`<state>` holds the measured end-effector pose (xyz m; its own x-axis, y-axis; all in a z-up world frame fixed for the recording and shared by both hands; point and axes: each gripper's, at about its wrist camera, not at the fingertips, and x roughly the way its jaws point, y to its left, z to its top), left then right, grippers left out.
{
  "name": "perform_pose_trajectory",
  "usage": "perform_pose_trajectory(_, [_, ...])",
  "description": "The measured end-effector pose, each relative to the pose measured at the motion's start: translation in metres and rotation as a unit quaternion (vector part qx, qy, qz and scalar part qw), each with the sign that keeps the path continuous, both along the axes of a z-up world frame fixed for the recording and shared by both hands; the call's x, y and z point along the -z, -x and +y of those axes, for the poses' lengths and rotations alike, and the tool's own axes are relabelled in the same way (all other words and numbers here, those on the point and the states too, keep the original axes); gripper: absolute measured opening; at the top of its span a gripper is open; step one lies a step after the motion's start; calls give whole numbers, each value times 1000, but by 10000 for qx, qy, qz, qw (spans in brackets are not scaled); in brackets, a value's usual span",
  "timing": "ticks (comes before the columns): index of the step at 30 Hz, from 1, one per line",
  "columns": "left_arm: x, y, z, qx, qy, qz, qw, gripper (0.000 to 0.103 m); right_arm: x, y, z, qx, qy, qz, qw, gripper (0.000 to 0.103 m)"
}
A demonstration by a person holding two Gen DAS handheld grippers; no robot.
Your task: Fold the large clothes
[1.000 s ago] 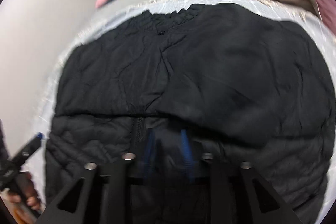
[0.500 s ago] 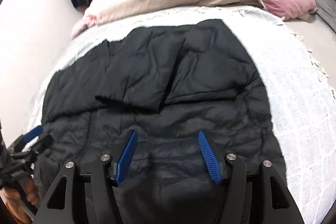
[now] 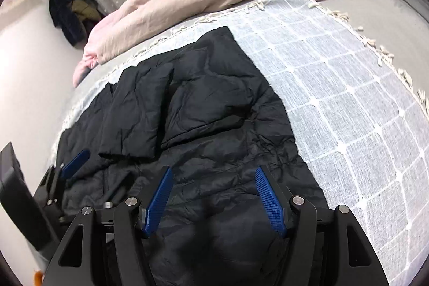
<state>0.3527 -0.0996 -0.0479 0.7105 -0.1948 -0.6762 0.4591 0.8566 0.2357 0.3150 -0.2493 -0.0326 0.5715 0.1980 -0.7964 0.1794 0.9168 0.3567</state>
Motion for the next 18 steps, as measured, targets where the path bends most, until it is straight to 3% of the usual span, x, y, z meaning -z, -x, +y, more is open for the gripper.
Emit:
perform_pose_trajectory(3, [-3,-13,-9,-69,234,103,9996,94,2,1,-8,60,-91,16,9999,65])
perform_pose_trajectory(7, [13,-44,-14,-446,474,598,9961,91,4,4,-18,245,-250,65,9994,65])
perform_pose_trajectory(9, [25,-59,-9,-861,582,901,9905,78,2,5,-19,255,-353,25,9990,65])
perform_pose_trajectory(11, [31,-66,-2,-1161,773,1080,9843,72,-1,8,-17,232,-392,-50,9990,65])
perform_pose_trajectory(13, [34,-68,7,-1424,1039,1205,9769,57,0,8,-14,172,-326,-57,9993,65])
perform_pose_trajectory(15, [33,-69,14,-1578,1215,1337,9708,29,6,8,-10,101,-233,63,9997,65])
perform_pose_trajectory(16, [31,-68,18,-1634,1325,1385,9678,22,9,8,-9,92,-233,117,9996,65])
perform_pose_trajectory(18, [18,-64,37,-1803,1695,1397,9588,18,13,9,-8,59,-278,199,9994,65])
